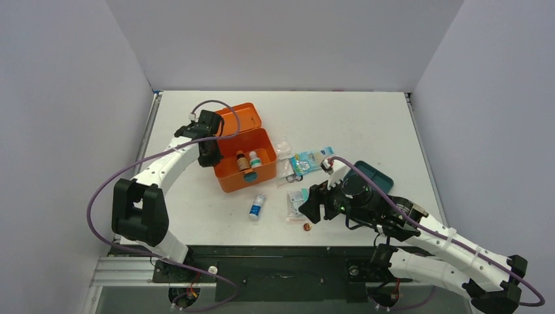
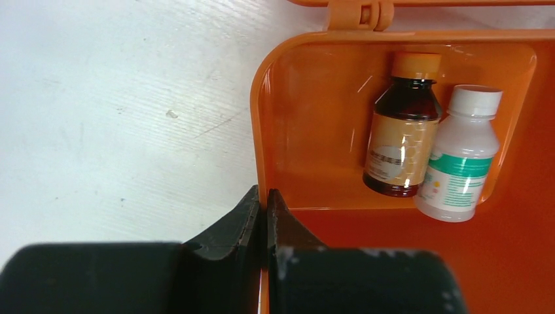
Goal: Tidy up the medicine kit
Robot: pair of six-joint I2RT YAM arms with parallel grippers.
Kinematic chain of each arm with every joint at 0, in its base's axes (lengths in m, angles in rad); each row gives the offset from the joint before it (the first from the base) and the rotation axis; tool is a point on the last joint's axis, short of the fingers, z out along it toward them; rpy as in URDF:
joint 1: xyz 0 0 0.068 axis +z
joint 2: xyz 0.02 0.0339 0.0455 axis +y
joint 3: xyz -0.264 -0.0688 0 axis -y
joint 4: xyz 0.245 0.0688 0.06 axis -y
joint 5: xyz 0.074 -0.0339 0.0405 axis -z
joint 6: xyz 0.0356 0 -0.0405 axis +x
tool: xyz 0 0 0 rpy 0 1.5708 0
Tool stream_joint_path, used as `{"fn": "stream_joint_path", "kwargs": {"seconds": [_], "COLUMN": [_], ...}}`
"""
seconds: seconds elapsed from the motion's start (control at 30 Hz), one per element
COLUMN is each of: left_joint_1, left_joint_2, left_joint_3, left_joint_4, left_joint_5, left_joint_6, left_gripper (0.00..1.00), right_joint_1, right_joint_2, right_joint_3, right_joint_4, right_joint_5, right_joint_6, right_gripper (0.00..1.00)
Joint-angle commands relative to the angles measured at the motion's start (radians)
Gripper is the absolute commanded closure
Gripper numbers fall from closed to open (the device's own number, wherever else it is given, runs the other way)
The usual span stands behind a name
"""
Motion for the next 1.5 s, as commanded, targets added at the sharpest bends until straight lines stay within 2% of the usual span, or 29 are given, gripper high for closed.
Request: {"fn": "stream_joint_path", "kwargs": {"seconds": [0.0,0.17,0.43,0.57,0.77,0.97,1.2,1.33,1.47], "left_joint_1": [-0.059,-0.101,-0.108,-0.108,-0.108,-0.108,-0.108,-0.110,-0.110], "left_joint_2": [0.045,0.038,-0.017,-0.046,-0.089,-0.139,-0.282,-0.388,-0.508], "left_joint_3": [0.005,0.007,0.015,0.034,0.069,0.097,0.080,0.017,-0.092], "left_joint_4": [0.014,0.019,-0.004,-0.025,-0.054,-0.081,-0.080,-0.046,0.059], "left_joint_5": [0.080,0.086,0.059,0.055,0.057,0.059,0.087,0.165,0.282], "left_joint_6": [-0.040,-0.049,-0.025,-0.002,0.045,0.086,0.145,0.174,0.194], "left_gripper": [1.00,1.00,0.99,0.84,0.68,0.61,0.56,0.54,0.51], "right_joint_1": [0.005,0.005,0.003,-0.007,-0.026,-0.054,-0.055,-0.063,-0.094], "right_joint_2": [-0.021,-0.026,-0.022,-0.007,0.029,0.093,0.183,0.230,0.300], "right_joint_3": [-0.003,0.012,0.058,0.073,0.076,0.086,0.089,0.083,0.091], "right_joint_4": [-0.040,-0.078,-0.162,-0.199,-0.227,-0.227,-0.200,-0.173,-0.156], "right_joint_5": [0.056,0.114,0.196,0.229,0.250,0.240,0.223,0.252,0.266], "right_joint_6": [0.020,0.039,0.058,0.072,0.094,0.106,0.122,0.151,0.170], "right_gripper": [0.37,0.37,0.37,0.36,0.34,0.33,0.33,0.34,0.34]}}
